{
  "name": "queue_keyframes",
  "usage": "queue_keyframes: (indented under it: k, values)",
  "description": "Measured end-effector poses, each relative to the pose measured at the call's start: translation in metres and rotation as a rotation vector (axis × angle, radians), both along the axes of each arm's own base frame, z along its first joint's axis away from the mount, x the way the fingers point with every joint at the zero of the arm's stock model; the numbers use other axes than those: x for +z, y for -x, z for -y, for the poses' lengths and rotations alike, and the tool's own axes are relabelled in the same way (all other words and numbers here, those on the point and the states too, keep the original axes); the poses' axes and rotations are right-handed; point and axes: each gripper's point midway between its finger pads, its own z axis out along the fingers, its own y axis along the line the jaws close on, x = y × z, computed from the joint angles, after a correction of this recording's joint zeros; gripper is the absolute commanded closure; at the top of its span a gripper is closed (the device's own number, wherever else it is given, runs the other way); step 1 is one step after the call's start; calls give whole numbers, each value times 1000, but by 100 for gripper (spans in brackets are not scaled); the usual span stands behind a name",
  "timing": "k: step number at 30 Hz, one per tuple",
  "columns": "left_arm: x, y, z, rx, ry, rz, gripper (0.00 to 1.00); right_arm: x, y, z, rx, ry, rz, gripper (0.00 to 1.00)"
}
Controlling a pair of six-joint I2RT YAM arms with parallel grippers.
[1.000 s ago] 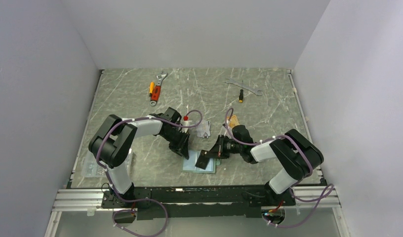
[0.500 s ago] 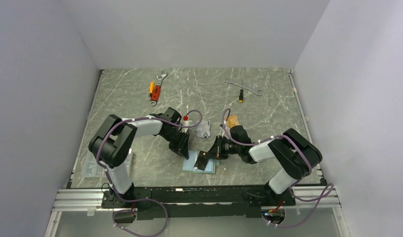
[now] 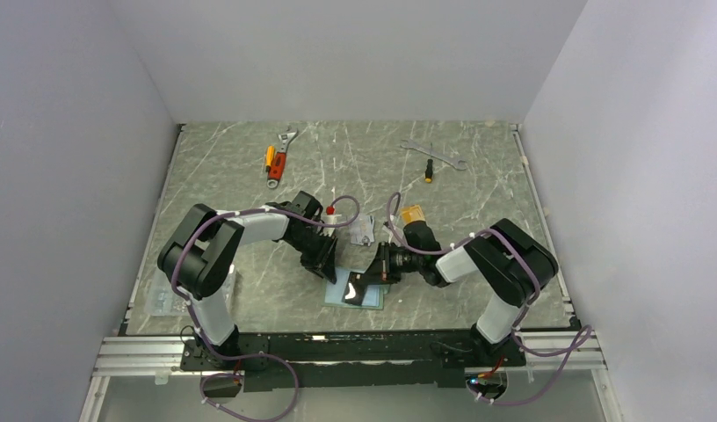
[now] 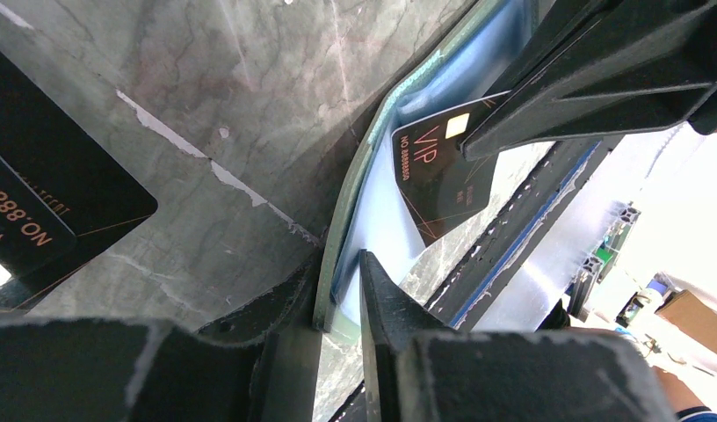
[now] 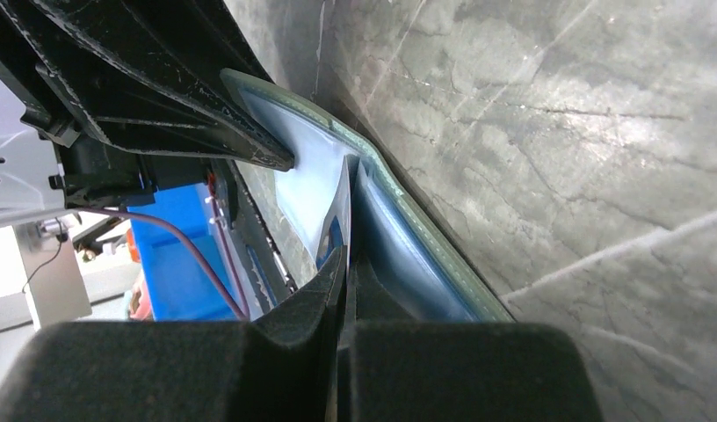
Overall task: Put the credit cards into the card holder
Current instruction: Insert the credit card into the card holder.
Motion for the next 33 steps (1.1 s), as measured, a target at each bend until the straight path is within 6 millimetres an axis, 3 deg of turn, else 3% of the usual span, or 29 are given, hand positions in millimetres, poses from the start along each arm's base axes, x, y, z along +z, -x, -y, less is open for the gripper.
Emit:
queue_keyframes:
  k: [22, 33]
  values:
    - [0, 0, 0, 0, 1, -1, 73, -4, -3, -7, 91, -1, -12, 100]
    - [0, 0, 0, 1, 1, -2, 73, -4, -6, -21, 110, 30, -17, 98]
